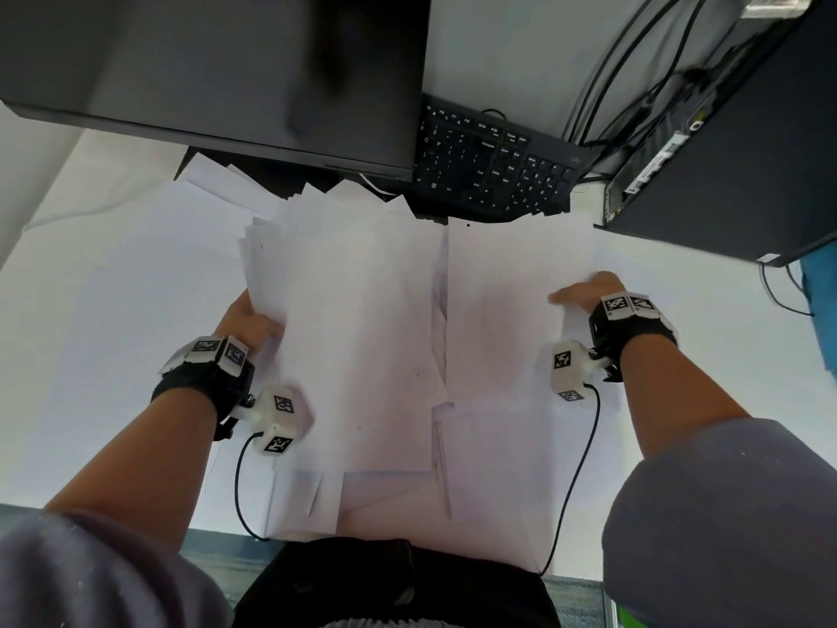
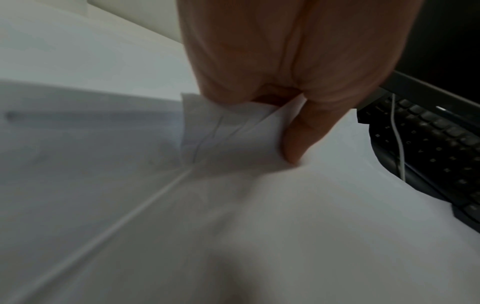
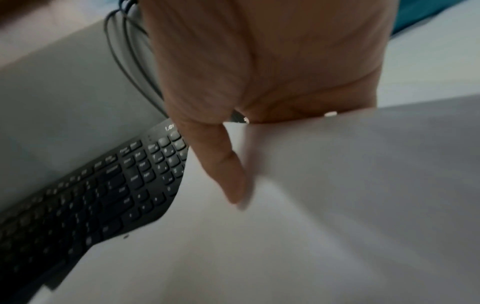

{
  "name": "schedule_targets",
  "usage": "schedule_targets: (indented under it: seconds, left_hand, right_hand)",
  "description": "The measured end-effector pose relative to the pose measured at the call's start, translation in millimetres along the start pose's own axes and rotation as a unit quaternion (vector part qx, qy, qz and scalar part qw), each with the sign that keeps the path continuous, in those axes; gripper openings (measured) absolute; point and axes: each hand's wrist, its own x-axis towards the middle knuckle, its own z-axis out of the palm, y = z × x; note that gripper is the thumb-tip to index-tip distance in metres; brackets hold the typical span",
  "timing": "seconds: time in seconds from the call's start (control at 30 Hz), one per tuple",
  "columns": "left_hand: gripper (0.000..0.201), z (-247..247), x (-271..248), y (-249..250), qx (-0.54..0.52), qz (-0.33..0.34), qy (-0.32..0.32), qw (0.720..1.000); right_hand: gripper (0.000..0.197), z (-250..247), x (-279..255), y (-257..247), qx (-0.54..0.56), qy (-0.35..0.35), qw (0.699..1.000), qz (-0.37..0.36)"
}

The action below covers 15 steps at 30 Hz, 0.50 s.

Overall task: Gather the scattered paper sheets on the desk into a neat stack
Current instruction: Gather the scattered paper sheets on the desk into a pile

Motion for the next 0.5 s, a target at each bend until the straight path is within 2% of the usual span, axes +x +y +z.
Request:
schedule_targets:
  seconds: [0.13,0.23,0.33,0.5]
  left_hand:
    - [0.058,4.2,-4.1,3.1,0.013,0.007,0.015,1.0]
    - [0.059,7.0,-8.6,3.7,0.018,0.014,0.018,1.0]
    - [0.059,13.1,-16.3,5.4,0.011,0.011,0.023,1.0]
    - [0.059,31.3,-29.0,8.8,-0.029,0.021,0.016,0.999]
  right_hand:
    - [0.082,-1.3,-3.3,3.8,0.042,-0.026,0.999,-0.016]
    - [0.055,-7.4,-7.7,9.4,0.055,-0.019,0.996,-0.073]
    - [0.036,-18.1,-13.0,18.4,0.103,0.05,0.985,-0.129]
    - [0.029,-56.0,-25.3,33.2,0.135,0.177,0.962,-0.161]
